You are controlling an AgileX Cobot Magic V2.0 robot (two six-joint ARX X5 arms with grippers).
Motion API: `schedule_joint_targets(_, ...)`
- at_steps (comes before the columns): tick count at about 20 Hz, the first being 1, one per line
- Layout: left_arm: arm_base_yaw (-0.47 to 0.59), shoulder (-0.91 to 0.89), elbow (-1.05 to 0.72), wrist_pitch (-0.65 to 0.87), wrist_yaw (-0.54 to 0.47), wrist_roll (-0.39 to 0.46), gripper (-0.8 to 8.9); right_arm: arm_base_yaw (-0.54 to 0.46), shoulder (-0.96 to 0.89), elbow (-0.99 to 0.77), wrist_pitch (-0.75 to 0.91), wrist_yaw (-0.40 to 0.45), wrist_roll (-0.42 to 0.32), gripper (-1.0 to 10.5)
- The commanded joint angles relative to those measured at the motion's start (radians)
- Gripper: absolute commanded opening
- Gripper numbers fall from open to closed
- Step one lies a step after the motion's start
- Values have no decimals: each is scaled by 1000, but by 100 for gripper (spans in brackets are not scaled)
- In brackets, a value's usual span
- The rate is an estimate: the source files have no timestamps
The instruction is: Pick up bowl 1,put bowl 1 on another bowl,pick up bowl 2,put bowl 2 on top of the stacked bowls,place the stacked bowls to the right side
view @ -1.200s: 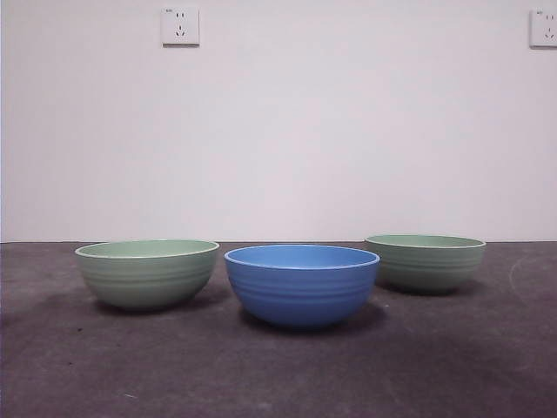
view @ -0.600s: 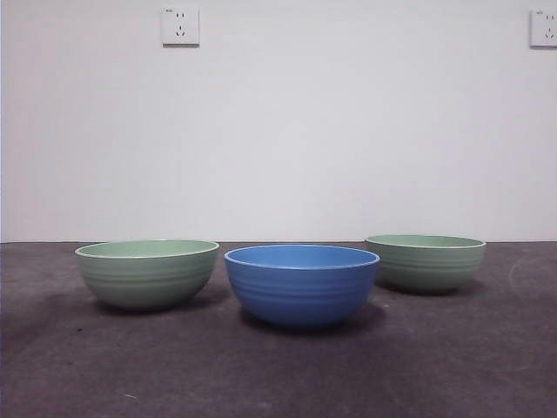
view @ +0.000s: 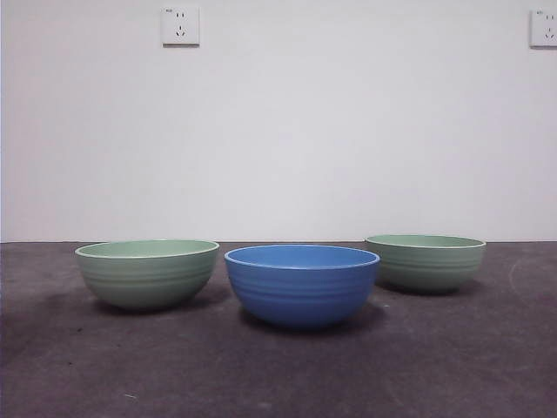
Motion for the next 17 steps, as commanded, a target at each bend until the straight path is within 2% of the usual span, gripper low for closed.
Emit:
schedule_joint_targets(1, 0, 5, 8, -14, 7, 54, -5, 3, 4, 3, -9, -2, -39, -10)
schedule_joint_targets(4, 1, 5, 8, -14, 6, 53, 6, 3, 4, 3, -3, 0, -35, 12)
schedule_joint_targets(5, 1, 5, 8, -14, 6, 53, 42, 3, 4, 3, 0, 0, -28, 39)
schedule_joint_targets(7, 1, 5, 8, -14, 6, 53, 262, 3, 4, 3, 5, 0, -19, 195)
schedule_joint_targets(9, 1, 5, 8, -14, 3, 45, 605, 3, 4, 3, 10, 0, 0, 408)
schedule_joint_targets(10, 1, 5, 8, -14, 3, 40, 688, 3, 4, 3, 13, 0, 8, 498)
schedule_joint_targets(12, 1, 5, 8, -14, 3, 27, 696, 3, 5, 3, 21, 1, 36, 609)
schedule_joint_targets(17, 1, 5, 9, -11, 3, 27, 696, 3, 14, 3, 36, 1, 63, 603)
